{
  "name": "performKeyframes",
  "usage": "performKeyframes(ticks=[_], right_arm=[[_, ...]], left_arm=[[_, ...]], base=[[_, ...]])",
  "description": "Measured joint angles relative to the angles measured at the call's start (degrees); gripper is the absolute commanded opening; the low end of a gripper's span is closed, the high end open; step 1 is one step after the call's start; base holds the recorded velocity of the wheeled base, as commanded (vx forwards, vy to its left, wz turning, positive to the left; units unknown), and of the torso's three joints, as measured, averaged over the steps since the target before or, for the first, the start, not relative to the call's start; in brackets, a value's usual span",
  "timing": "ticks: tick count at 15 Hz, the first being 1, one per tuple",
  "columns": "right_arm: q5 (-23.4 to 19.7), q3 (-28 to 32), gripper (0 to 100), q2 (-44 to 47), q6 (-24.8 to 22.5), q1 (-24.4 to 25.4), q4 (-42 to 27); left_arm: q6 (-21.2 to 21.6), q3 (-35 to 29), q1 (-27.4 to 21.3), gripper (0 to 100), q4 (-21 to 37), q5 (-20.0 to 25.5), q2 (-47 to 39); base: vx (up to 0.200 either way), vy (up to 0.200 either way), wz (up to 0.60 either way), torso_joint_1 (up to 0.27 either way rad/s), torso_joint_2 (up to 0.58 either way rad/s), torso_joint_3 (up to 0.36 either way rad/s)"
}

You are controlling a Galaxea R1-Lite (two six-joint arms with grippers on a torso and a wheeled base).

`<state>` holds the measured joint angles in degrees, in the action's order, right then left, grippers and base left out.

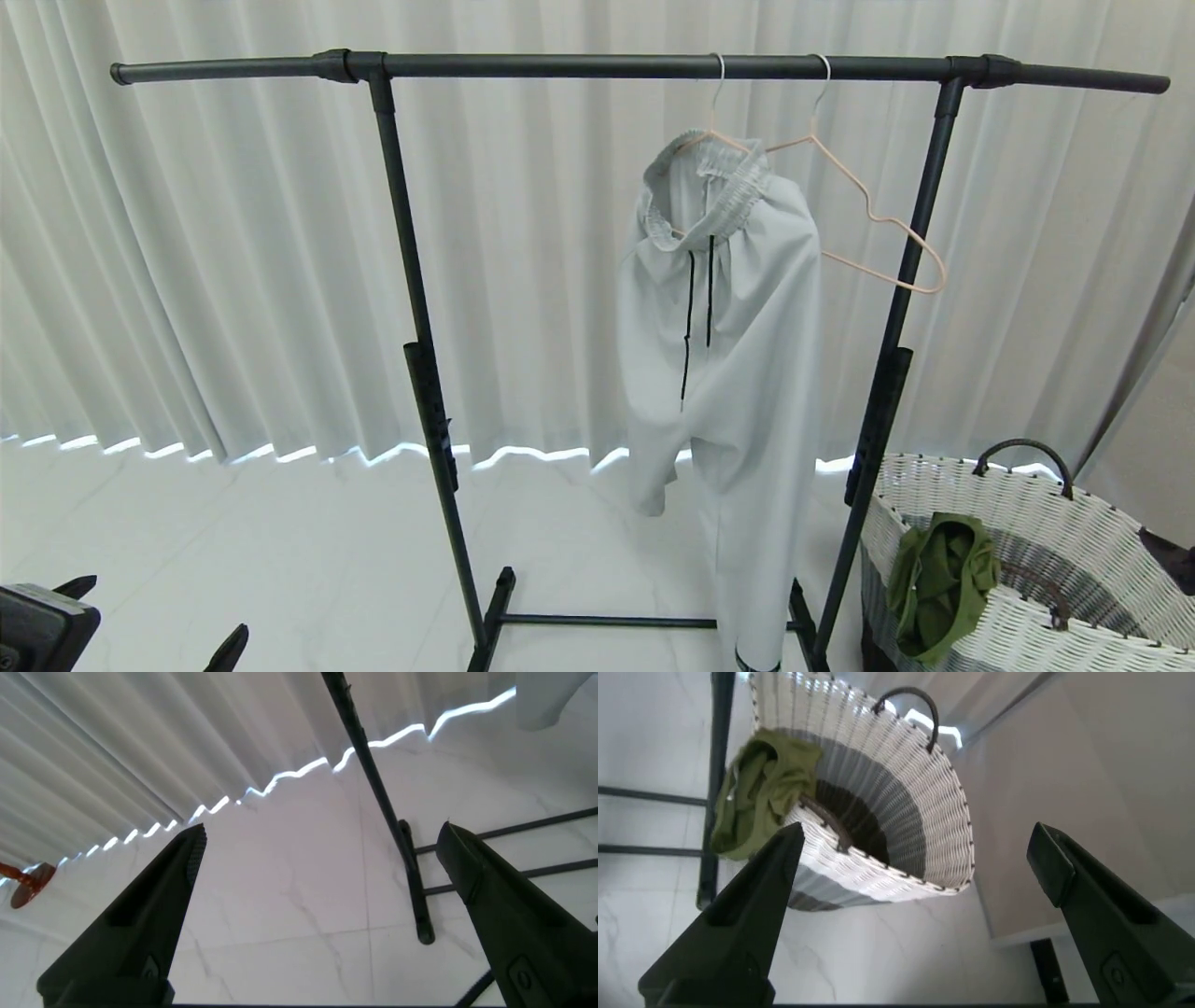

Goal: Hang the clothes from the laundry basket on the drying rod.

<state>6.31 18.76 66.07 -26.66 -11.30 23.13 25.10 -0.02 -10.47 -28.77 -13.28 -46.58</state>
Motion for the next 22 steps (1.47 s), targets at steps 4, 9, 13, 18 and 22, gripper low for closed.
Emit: performKeyframes(ticks=[4, 9, 13, 18, 22], right_arm=[[0.9, -1.1, 100, 1.6, -1.7, -3.3, 0.1], [0.9, -1.7, 100, 2.0, -2.9, -3.8, 0.1], [0.9, -2.6, 100, 2.0, -2.9, -3.8, 0.1], [0.9, -2.9, 100, 1.9, -2.9, -3.8, 0.1], [0.9, -4.6, 100, 1.1, -2.9, -3.7, 0.1]], left_arm=[[-0.3, 0.0, -0.1, 100, 1.4, 0.1, -0.1], [-0.2, 0.0, -0.2, 100, 1.6, 0.1, -0.1], [-0.1, 0.0, -0.2, 100, 1.6, 0.1, 0.0], [-0.1, 0.0, -0.2, 100, 2.6, 0.2, 0.0], [-0.6, 0.0, -0.2, 100, 2.6, 0.2, -0.2]], base=[[0.0, 0.0, 0.0, 0.0, 0.0, 0.0], [0.0, -0.16, 0.0, -0.002, 0.0, 0.003], [0.0, -0.15, 0.0, -0.001, 0.0, 0.003], [0.0, 0.0, 0.0, 0.0, 0.0, 0.0], [0.2, 0.0, 0.0, 0.002, 0.0, 0.006]])
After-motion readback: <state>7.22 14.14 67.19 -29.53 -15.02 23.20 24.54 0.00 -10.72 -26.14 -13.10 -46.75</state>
